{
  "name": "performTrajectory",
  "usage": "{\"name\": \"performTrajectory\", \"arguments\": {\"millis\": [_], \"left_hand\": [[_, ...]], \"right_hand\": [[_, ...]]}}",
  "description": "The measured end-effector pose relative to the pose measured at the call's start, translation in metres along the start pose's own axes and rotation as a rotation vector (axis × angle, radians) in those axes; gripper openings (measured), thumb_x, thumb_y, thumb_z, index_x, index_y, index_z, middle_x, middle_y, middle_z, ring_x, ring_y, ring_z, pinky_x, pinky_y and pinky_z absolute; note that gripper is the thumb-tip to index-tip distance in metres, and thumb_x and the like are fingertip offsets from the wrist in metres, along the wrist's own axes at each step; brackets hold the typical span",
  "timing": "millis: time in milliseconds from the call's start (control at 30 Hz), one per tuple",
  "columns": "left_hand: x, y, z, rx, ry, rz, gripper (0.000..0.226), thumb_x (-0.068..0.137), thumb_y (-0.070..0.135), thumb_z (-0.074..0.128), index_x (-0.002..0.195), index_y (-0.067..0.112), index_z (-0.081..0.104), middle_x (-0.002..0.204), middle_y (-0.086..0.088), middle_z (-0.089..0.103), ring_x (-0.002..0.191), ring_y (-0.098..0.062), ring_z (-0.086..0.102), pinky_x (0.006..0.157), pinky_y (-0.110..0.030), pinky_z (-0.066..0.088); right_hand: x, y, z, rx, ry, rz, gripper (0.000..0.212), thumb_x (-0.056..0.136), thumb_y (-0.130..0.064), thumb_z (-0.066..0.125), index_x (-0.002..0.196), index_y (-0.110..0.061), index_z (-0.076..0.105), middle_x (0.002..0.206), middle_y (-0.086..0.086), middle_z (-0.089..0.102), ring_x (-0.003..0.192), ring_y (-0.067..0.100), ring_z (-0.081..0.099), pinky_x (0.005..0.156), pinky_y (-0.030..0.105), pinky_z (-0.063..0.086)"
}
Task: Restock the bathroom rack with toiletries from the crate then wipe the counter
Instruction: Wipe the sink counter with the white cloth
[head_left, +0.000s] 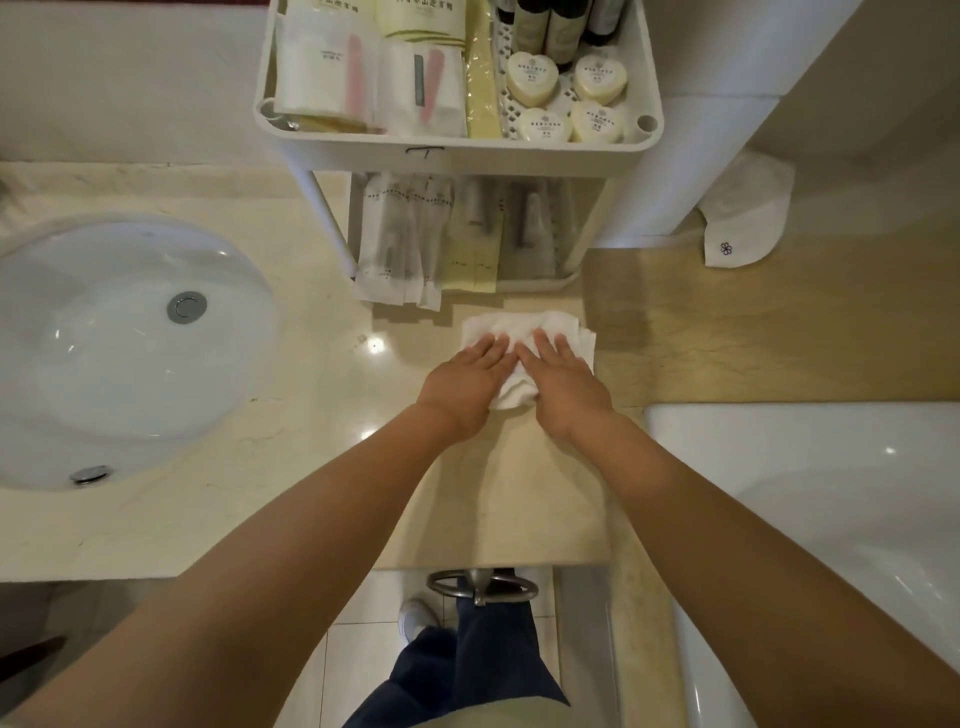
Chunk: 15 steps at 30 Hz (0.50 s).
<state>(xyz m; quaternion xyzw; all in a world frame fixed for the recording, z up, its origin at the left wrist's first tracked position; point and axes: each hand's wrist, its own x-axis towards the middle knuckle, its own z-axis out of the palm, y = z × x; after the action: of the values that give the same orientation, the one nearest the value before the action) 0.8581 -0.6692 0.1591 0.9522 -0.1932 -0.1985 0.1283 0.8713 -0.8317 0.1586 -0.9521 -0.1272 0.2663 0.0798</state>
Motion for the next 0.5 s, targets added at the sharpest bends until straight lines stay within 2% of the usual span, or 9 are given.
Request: {"name": "performTrajectory", "arguments": {"millis": [233, 400, 500], "left_hand": [[0.031, -0.017, -0.019, -0.011, 0.015, -0.040, 0.073, 0.094, 0.002, 0.041, 0.155, 0.022, 0.007, 0.163, 0.003, -0.002, 0.149, -0.012, -0.002, 0.114, -0.024, 0.020], [0.031, -0.015, -0.018, 0.000, -0.012, -0.042, 0.072, 0.096, 0.010, 0.044, 0.155, 0.019, 0.005, 0.163, 0.000, -0.004, 0.149, -0.014, -0.003, 0.116, -0.026, 0.019], [0.033, -0.013, -0.020, -0.002, -0.033, -0.058, 0.073, 0.095, 0.007, 0.045, 0.155, 0.019, 0.005, 0.163, 0.001, -0.003, 0.149, -0.014, -0.003, 0.115, -0.027, 0.022]], "right_hand": [[0.038, 0.002, -0.023, -0.029, -0.027, -0.004, 0.075, 0.094, -0.011, 0.046, 0.155, -0.025, 0.004, 0.163, -0.001, -0.010, 0.150, 0.024, -0.008, 0.121, 0.042, 0.012], [0.038, 0.003, -0.022, -0.059, -0.027, -0.001, 0.081, 0.092, -0.017, 0.051, 0.155, -0.027, 0.001, 0.163, -0.002, -0.011, 0.150, 0.022, -0.010, 0.121, 0.041, 0.010], [0.037, 0.003, -0.023, -0.072, -0.050, -0.006, 0.080, 0.093, -0.016, 0.049, 0.155, -0.027, -0.001, 0.163, -0.002, -0.013, 0.149, 0.023, -0.011, 0.121, 0.041, 0.009]]}}
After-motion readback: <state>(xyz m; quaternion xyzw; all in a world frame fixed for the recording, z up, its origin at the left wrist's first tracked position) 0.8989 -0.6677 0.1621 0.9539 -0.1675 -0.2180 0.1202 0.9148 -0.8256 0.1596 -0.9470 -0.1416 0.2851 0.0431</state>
